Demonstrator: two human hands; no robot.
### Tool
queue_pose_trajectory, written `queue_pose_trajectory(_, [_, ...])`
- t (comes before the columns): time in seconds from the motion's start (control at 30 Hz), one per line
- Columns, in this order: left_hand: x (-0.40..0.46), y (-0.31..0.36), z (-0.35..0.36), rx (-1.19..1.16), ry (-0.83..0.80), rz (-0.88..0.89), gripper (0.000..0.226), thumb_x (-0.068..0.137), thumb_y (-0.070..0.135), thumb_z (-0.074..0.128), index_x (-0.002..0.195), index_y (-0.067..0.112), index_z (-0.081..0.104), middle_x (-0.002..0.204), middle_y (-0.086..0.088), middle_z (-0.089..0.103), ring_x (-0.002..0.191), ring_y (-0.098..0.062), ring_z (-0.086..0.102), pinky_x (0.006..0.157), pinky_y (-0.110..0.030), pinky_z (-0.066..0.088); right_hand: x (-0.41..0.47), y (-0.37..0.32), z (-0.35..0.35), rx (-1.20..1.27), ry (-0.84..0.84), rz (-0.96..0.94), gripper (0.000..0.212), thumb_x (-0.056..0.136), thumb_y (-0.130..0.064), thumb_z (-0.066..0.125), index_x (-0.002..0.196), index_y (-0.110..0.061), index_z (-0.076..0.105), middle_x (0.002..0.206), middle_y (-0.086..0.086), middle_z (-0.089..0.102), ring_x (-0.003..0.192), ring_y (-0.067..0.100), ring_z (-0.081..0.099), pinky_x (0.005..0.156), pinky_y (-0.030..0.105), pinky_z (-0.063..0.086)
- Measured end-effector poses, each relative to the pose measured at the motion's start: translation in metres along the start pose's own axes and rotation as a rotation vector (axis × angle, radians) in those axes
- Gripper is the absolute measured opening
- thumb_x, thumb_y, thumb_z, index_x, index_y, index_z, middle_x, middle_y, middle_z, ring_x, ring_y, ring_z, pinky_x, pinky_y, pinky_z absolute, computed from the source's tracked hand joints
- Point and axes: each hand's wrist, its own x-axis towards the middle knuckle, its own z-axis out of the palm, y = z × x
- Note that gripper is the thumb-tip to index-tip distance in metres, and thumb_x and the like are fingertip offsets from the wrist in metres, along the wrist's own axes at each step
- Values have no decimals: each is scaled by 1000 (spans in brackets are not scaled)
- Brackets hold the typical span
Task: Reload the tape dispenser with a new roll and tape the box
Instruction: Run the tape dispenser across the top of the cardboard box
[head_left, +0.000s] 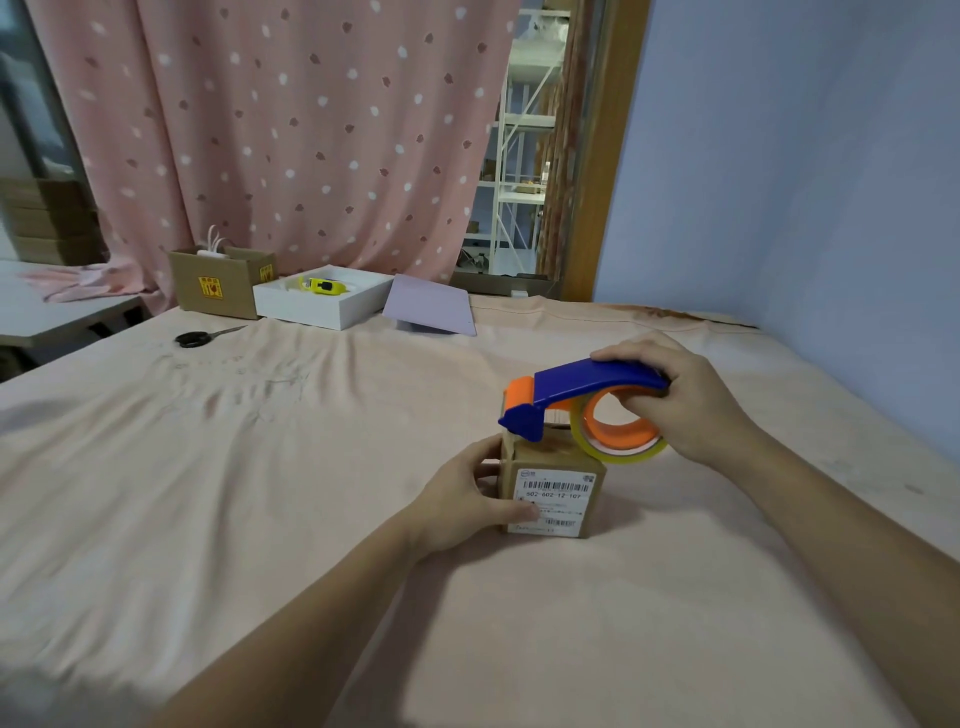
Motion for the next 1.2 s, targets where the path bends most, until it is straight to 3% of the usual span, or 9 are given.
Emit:
queue_pose_trajectory(0.23, [-1, 2, 0, -3, -13, 9, 59, 77, 12, 87, 126, 31, 61, 117, 8, 75, 113, -11, 69, 93, -33, 59, 4, -4, 2, -21, -37, -29, 56, 83, 12, 67, 125, -26, 67, 121, -1, 61, 114, 17, 54, 88, 24, 47])
queue_pose_trajectory(0.53, [-1, 2, 0, 0, -4, 17, 63, 76, 13, 89, 130, 27, 59, 117, 8, 75, 111, -7, 69, 89, -25, 58, 6, -6, -4, -88, -92, -42, 57, 81, 13, 69, 122, -27, 67, 119, -2, 60, 110, 14, 54, 82, 18, 44])
queue_pose_trajectory(0.77, [-1, 1, 0, -29, -13, 11, 77, 71, 20, 92, 137, 32, 54, 124, 6, 71, 116, -11, 67, 95, -33, 59, 4, -5, -5, -81, -89, -58, 62, 81, 13, 69, 118, -36, 65, 117, -5, 60, 110, 12, 55, 83, 18, 44])
queue_pose_trajectory(0.97, [0, -2, -2, -43, -6, 22, 91, 68, 25, 95, 144, 34, 47, 131, 6, 66, 121, -14, 65, 99, -38, 58, 5, -6, -7, -99, -98, -51, 59, 80, 14, 70, 120, -31, 67, 118, -3, 60, 111, 15, 55, 83, 19, 44])
queue_pose_trajectory(1.07, [0, -3, -3, -114, 12, 15, 91, 64, 24, 96, 140, 26, 47, 133, 2, 65, 120, -16, 67, 100, -41, 57, 6, -6, -7, -106, -111, -48, 59, 80, 13, 70, 120, -31, 66, 118, -4, 59, 111, 16, 55, 82, 18, 44])
queue_pose_trajectory(1.2, [-4, 0, -5, -229, 77, -17, 80, 63, 43, 88, 128, 12, 52, 131, -5, 68, 118, -16, 68, 98, -35, 57, 7, -6, -6, -118, -114, -47, 57, 81, 12, 71, 121, -29, 67, 118, -4, 59, 110, 16, 55, 81, 18, 44])
